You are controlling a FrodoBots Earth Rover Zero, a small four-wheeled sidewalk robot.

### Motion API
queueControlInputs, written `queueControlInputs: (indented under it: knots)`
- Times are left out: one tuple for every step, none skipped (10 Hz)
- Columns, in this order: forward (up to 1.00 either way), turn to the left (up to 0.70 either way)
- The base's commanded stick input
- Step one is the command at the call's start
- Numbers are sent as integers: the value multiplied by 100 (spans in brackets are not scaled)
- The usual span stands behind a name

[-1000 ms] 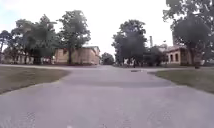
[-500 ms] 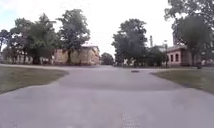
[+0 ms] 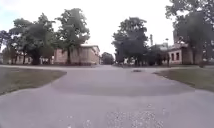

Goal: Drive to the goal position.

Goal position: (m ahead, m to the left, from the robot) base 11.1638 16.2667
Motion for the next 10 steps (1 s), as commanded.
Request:
queueControlInputs:
  knots:
    - [85, 0]
    - [85, 0]
    - [85, 0]
    - [85, 0]
    - [85, 0]
    - [85, 0]
    - [85, 0]
    - [85, 0]
    - [85, 0]
    - [85, 0]
